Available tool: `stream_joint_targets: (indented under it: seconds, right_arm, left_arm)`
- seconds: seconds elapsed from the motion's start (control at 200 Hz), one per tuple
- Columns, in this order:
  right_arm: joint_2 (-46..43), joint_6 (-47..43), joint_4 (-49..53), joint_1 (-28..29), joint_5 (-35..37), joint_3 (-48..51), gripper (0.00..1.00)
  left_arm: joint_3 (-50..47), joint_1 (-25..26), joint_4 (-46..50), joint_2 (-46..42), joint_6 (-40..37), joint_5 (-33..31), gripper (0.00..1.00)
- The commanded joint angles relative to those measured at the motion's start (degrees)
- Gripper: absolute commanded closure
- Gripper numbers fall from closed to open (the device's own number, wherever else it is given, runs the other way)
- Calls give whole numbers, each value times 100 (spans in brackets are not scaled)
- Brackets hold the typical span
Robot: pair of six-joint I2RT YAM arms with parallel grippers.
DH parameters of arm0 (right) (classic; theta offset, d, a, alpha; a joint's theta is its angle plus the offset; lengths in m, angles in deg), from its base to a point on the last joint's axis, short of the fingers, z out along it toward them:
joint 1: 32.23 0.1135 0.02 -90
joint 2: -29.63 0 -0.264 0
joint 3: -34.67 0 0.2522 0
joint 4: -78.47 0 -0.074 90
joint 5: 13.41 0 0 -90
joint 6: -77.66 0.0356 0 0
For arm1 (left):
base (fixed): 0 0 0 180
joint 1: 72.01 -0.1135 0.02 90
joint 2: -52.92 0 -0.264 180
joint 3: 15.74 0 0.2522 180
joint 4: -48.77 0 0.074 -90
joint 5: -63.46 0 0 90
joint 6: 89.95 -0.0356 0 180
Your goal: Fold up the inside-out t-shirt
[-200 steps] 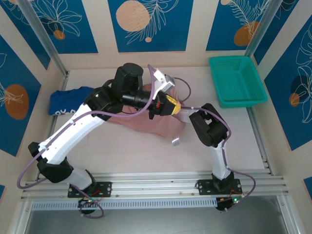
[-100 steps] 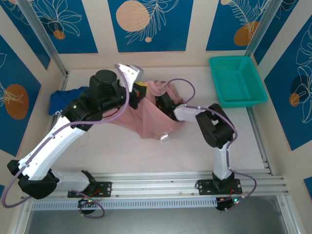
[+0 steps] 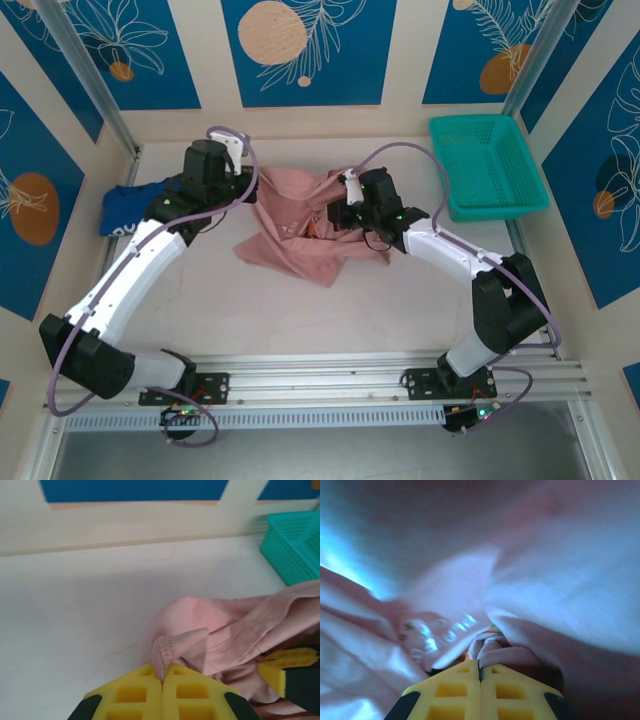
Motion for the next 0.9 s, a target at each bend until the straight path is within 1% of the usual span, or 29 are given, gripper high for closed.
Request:
stream_joint_targets:
  seconds: [0.0, 0.035, 0.105, 0.185, 0.225, 0.31, 0.4, 0.47, 0.56, 0.68, 0.81, 0.895]
  right_arm:
    - [-64, 161, -302, -9, -813, -439, 100]
    - [-68, 174, -308, -18, -963, -530, 100]
    - [-119, 163, -302, -23, -1219, -638, 100]
    - [-300, 158, -364, -81, -1450, -590, 100]
    - [-408, 148, -413, -140, -1612, -551, 100]
    - [-612, 217, -549, -321, -1949, -445, 100]
    - [-755, 201, -579, -477, -2149, -380, 100]
    - [-830, 154, -571, -569, -2193, -368, 100]
    - [-925, 227, -584, -733, -2154, -409, 100]
    - [-1083, 525, -732, -1079, -2269, -602, 100]
    - [-1389, 594, -760, -1347, -2305, -810, 100]
    - [-1627, 607, -746, -1480, -2290, -771, 100]
  left_arm:
    - [-89, 0, -471, 240, 264, 677, 100]
    - [-82, -1, -445, 309, 272, 572, 100]
    - [8, -32, -262, 470, 338, 125, 100]
    - [51, -154, -132, 649, 395, -297, 100]
    - [23, -256, -112, 737, 454, -408, 100]
    - [-131, -577, -175, 903, 675, -356, 100]
    - [-381, -838, -293, 997, 840, -321, 100]
    - [-601, -976, -370, 1039, 900, -303, 100]
    - [-873, -1000, -404, 1061, 858, -411, 100]
    - [-1514, -1162, -573, 957, 982, -516, 100]
    - [-2331, -1553, -883, 721, 1259, -501, 100]
    - [-2843, -1788, -1116, 545, 1441, -390, 100]
